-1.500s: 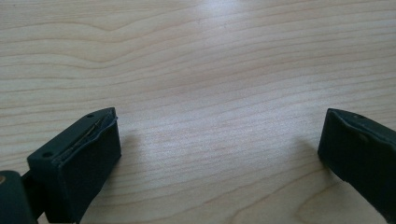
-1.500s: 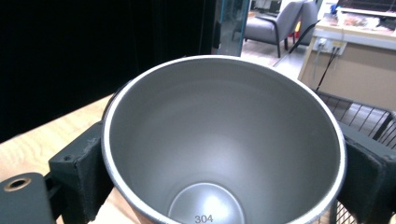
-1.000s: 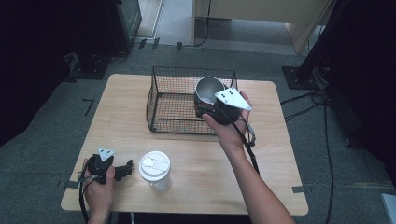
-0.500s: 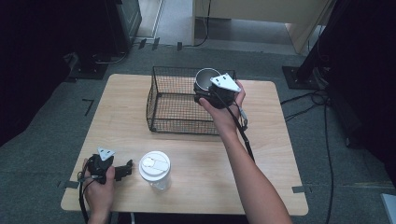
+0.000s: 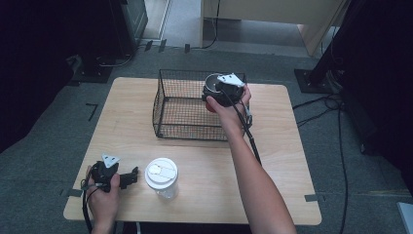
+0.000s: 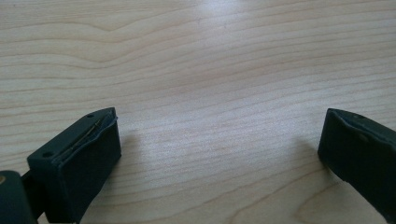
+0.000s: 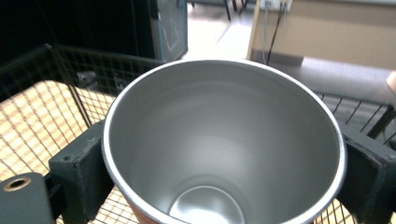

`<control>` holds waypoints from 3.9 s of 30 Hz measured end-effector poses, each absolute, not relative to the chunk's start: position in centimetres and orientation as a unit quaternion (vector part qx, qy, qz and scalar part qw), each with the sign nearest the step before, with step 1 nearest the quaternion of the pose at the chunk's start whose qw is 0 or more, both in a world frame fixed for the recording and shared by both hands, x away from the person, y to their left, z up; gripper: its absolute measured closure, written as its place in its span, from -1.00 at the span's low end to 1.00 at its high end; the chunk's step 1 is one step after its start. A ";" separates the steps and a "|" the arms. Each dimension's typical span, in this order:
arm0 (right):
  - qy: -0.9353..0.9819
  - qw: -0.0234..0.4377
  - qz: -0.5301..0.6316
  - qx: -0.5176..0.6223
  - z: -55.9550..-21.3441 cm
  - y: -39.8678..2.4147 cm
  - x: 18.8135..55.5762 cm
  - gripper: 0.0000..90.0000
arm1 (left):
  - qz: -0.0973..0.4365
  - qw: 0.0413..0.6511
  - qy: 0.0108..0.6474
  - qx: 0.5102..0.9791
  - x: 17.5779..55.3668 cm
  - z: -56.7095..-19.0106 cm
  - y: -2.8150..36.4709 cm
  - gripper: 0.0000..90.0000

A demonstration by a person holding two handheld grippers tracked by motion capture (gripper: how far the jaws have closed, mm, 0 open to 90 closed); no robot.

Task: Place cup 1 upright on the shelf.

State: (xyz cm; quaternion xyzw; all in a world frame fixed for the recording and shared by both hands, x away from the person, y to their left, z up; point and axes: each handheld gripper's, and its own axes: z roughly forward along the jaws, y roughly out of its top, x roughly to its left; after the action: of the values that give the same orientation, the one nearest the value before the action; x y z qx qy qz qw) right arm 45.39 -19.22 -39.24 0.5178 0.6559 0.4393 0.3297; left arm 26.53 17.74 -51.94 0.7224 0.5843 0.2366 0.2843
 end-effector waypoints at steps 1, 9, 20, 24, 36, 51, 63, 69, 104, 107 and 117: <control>0.659 0.326 0.435 0.520 -39.4 -19.3 45.6 -0.84 | 0.237 0.284 0.584 0.722 26.5 -51.9 17.7 -1.00; 0.668 0.301 0.416 0.539 -40.2 -19.6 46.7 -0.85 | 0.237 0.284 0.584 0.723 26.5 -51.9 17.7 -1.00; 0.682 0.272 0.392 0.554 -41.4 -20.1 47.6 -0.85 | 0.236 0.284 0.584 0.723 26.5 -51.9 17.8 -1.00; 0.691 0.265 0.377 0.556 -41.8 -20.1 47.8 -0.85 | 0.237 0.284 0.584 0.723 26.5 -51.9 17.8 -1.00; 0.697 0.252 0.363 0.565 -41.9 -20.0 47.8 -0.85 | 0.237 0.284 0.584 0.723 26.5 -51.9 17.7 -1.00; 0.700 0.241 0.336 0.583 -41.5 -19.5 46.9 -0.86 | 0.237 0.284 0.584 0.723 26.5 -51.9 17.8 -1.00; 0.714 0.246 0.300 0.583 -41.2 -18.6 46.2 -1.00 | 0.236 0.284 0.584 0.723 26.5 -51.9 17.8 -1.00; 0.712 0.241 0.305 0.585 -41.1 -18.6 45.8 -1.00 | 0.235 0.284 0.582 0.725 26.5 -51.9 17.8 -1.00; 0.707 0.286 0.348 0.544 -38.1 -18.6 40.1 -1.00 | 0.236 0.284 0.581 0.726 26.5 -51.9 17.8 -1.00; 0.707 0.291 0.356 0.537 -37.9 -18.8 39.2 -1.00 | 0.236 0.284 0.581 0.725 26.5 -51.9 17.8 -1.00; 0.696 0.298 0.413 0.507 -37.8 -20.1 36.4 -1.00 | 0.236 0.284 0.581 0.725 26.5 -51.9 17.7 -1.00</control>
State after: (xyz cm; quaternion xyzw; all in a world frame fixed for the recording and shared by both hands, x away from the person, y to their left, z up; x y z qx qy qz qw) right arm 36.43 -20.11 -37.78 0.5068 0.6959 0.4126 0.2978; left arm 26.55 17.75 -51.94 0.7249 0.5812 0.2364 0.2844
